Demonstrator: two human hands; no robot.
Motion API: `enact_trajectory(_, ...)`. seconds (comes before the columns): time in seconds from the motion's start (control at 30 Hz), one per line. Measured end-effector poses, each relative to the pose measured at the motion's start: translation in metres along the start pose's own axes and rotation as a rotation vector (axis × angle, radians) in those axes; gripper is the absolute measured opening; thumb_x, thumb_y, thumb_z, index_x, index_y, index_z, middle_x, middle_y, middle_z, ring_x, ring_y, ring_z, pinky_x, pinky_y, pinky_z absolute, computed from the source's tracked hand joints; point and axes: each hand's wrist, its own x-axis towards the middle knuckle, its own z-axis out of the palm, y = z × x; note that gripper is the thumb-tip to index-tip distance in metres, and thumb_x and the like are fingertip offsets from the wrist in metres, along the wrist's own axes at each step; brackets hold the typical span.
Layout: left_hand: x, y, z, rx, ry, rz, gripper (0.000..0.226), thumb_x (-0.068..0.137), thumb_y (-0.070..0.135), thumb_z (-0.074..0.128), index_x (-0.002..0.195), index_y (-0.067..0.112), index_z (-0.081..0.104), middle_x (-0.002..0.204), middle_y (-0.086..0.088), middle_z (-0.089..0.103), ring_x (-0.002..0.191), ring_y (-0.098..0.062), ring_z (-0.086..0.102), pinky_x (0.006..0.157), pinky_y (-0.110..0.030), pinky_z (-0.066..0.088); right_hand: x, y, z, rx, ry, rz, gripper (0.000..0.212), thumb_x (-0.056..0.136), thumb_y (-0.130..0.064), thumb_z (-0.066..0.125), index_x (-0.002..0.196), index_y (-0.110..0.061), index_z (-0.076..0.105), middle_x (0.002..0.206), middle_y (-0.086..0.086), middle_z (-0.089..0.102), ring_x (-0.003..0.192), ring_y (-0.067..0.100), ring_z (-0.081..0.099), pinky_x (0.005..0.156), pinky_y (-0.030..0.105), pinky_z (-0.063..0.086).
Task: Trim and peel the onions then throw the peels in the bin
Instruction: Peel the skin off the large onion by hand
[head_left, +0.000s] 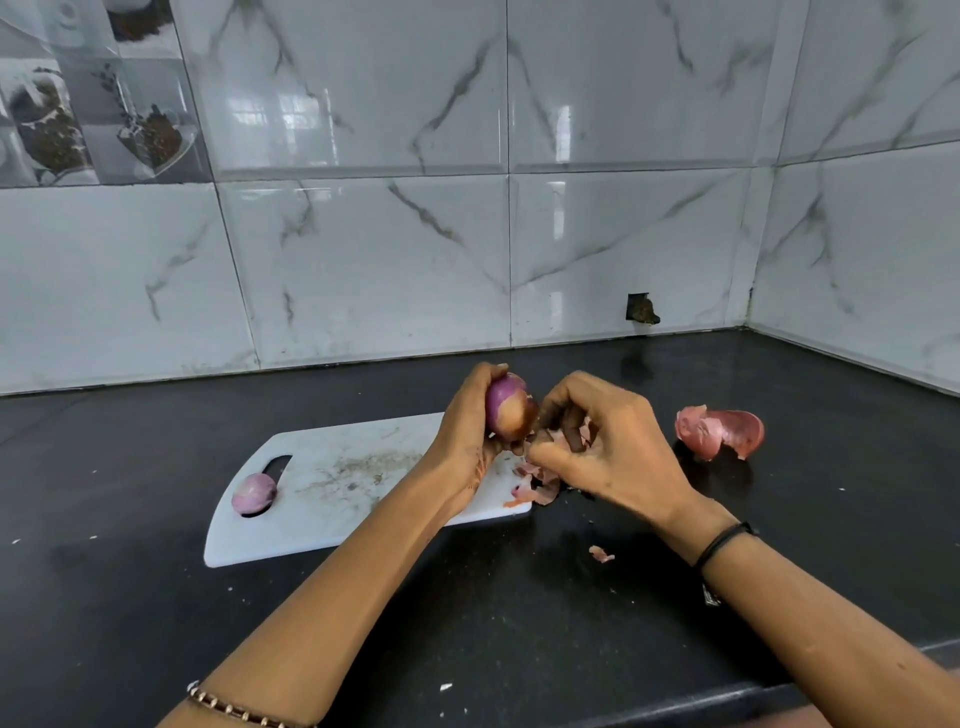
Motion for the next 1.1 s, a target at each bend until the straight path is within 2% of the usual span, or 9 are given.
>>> enact_trajectory(0.1,-0.002,0.002,0.003,-0.052,-0.012,0.017,0.015,0.101,0.023,0.050,0.099,0.012,0.059,0.098,-0.013,0.063,0.077,-0.019,0.062,0.050,-0.023,0.051,0.002,0.004,-0.002,0.054,0.090,0.013,0.012,0.084,-0.013,0.076,0.094,-0.016,0.070,0.089,-0.008,0.065,0.073,0.013,0.061,0.066,0.027,0.050)
enact_trajectory(0.2,-0.001,0.003,0.004,-0.099,-0.007,0.014,0.014,0.100,0.022,0.051,0.101,0.011,0.060,0.107,-0.015,0.061,0.082,-0.020,0.063,0.055,-0.025,0.053,0.001,0.006,-0.002,0.034,0.099,0.031,0.015,0.095,-0.014,0.063,0.104,-0.014,0.074,0.095,-0.009,0.070,0.083,0.009,0.065,0.073,0.027,0.053)
enact_trajectory(0.33,-0.001,0.002,0.004,-0.134,0.009,0.022,0.022,0.100,0.023,0.051,0.114,0.007,0.058,0.113,-0.017,0.060,0.084,-0.021,0.063,0.050,-0.024,0.052,0.001,0.003,-0.001,0.041,0.113,0.059,0.024,0.096,-0.025,0.054,0.103,-0.018,0.075,0.094,-0.014,0.069,0.086,0.009,0.066,0.073,0.032,0.055)
enact_trajectory(0.43,-0.001,0.003,0.003,-0.123,0.018,0.042,0.021,0.101,0.022,0.050,0.114,0.007,0.057,0.112,-0.016,0.059,0.081,-0.020,0.061,0.047,-0.023,0.051,0.001,0.001,-0.001,0.026,0.159,0.065,0.024,0.096,-0.043,0.062,0.090,-0.022,0.072,0.086,-0.016,0.066,0.077,0.011,0.063,0.066,0.038,0.053)
enact_trajectory(0.5,0.000,0.004,0.003,-0.117,0.022,0.057,0.019,0.101,0.021,0.049,0.110,0.007,0.057,0.110,-0.016,0.059,0.080,-0.019,0.061,0.048,-0.023,0.052,0.001,0.000,-0.001,0.031,0.161,0.046,0.020,0.092,-0.041,0.073,0.088,-0.022,0.068,0.086,-0.015,0.064,0.073,0.011,0.063,0.063,0.038,0.054)
enact_trajectory(0.67,0.002,0.003,0.003,-0.177,0.008,0.075,0.016,0.100,0.020,0.050,0.102,0.007,0.060,0.107,-0.015,0.059,0.091,-0.024,0.062,0.071,-0.032,0.056,0.003,-0.002,0.003,0.076,0.108,0.002,0.033,0.080,-0.038,0.087,0.097,-0.018,0.068,0.096,-0.014,0.064,0.073,0.014,0.063,0.066,0.016,0.048)
enact_trajectory(0.8,-0.003,0.004,0.005,-0.240,-0.064,0.057,0.017,0.098,0.018,0.050,0.098,0.006,0.061,0.092,-0.011,0.062,0.068,-0.017,0.068,0.060,-0.029,0.058,0.003,0.000,0.006,0.139,0.103,0.021,0.036,0.074,-0.035,0.090,0.098,-0.016,0.070,0.097,-0.010,0.064,0.070,0.017,0.063,0.065,0.014,0.046)
enact_trajectory(0.9,-0.005,0.004,0.008,-0.282,-0.074,0.052,0.015,0.098,0.016,0.050,0.097,0.005,0.060,0.090,-0.011,0.062,0.066,-0.016,0.066,0.053,-0.026,0.055,0.003,0.001,0.008,0.159,0.132,0.072,0.036,0.073,-0.037,0.090,0.096,-0.018,0.071,0.093,-0.009,0.065,0.069,0.016,0.064,0.064,0.022,0.050)
enact_trajectory(1.1,-0.005,0.004,0.009,-0.299,-0.088,0.037,0.014,0.098,0.016,0.050,0.096,0.005,0.059,0.088,-0.011,0.062,0.064,-0.017,0.065,0.050,-0.024,0.053,0.002,0.000,0.010,0.199,0.125,0.106,0.039,0.073,-0.038,0.089,0.101,-0.018,0.071,0.099,-0.010,0.066,0.065,0.016,0.065,0.062,0.021,0.051)
